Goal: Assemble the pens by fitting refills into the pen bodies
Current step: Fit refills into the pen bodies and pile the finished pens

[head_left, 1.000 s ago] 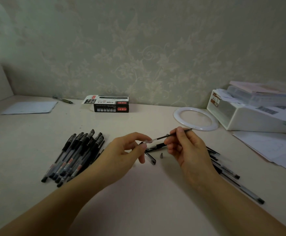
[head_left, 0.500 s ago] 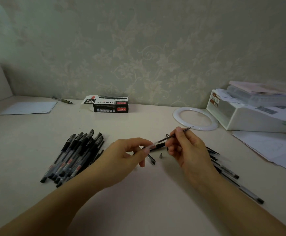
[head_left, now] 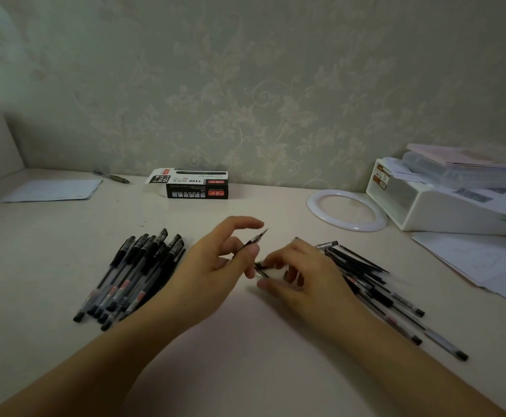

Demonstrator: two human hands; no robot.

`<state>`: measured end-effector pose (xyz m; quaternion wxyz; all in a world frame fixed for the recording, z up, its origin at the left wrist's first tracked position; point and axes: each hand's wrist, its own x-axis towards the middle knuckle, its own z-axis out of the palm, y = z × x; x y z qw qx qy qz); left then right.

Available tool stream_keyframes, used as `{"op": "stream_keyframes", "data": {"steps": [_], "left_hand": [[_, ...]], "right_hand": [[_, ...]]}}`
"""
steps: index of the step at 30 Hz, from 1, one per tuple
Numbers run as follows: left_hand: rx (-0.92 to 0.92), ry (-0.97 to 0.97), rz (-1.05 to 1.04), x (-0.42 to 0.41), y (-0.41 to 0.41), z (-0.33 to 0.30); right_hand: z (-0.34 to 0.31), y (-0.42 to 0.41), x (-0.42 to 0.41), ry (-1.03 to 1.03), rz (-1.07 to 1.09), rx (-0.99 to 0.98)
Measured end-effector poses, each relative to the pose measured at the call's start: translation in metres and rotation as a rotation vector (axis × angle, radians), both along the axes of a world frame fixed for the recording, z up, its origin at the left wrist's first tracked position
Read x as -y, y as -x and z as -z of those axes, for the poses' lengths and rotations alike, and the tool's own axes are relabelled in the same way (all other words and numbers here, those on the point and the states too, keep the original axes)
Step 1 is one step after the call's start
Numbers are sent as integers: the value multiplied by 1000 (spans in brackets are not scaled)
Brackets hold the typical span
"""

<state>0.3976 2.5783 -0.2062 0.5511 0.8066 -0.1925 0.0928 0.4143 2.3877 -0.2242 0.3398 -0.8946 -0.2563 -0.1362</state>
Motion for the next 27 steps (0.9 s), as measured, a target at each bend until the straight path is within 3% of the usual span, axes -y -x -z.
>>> {"op": "stream_keyframes", "data": {"steps": [5, 14, 27], "left_hand": [[-8, -44, 6, 1, -1, 4], [-33, -215, 60, 5, 1, 13], [-34, -208, -96, 0, -5, 14]], "right_hand": [[6, -1, 0, 126, -28, 22], [5, -3, -2, 115, -30, 78], [3, -3, 3, 62, 16, 83]]}}
